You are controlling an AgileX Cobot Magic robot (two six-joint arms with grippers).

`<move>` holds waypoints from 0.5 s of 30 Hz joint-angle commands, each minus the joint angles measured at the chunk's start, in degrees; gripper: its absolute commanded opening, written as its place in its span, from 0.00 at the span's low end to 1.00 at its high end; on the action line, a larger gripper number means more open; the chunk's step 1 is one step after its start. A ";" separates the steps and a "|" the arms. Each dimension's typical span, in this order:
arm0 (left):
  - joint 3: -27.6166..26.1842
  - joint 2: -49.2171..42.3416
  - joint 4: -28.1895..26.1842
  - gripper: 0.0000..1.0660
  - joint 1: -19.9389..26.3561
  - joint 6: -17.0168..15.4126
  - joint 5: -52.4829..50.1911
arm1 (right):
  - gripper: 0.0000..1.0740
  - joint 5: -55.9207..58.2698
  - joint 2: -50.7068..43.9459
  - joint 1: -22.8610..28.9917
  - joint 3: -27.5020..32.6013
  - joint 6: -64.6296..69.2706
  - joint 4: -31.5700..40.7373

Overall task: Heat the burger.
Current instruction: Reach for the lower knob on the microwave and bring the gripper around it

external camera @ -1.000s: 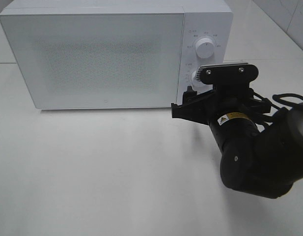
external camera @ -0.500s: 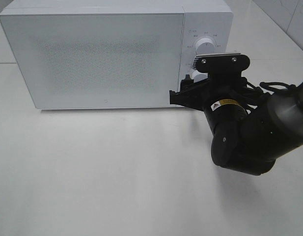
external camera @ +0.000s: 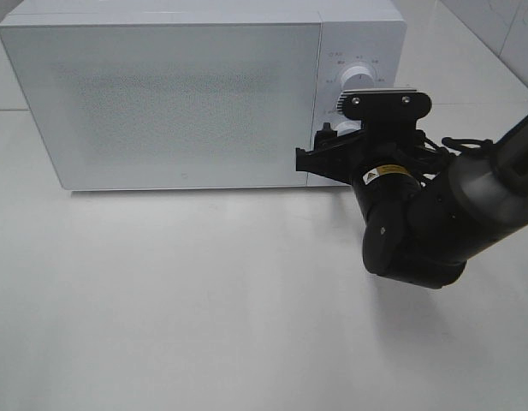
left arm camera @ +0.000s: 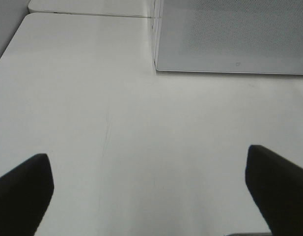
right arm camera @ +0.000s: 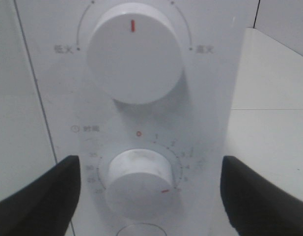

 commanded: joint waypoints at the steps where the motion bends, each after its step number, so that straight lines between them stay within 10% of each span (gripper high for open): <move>1: 0.06 -0.34 -0.06 0.95 0.06 0.11 -0.40 | 0.71 -2.23 1.32 -0.23 -1.60 0.40 -1.38; 15: 0.06 -0.34 -0.06 0.95 0.06 0.11 -0.40 | 0.71 -2.46 1.95 -0.69 -2.92 0.11 -2.06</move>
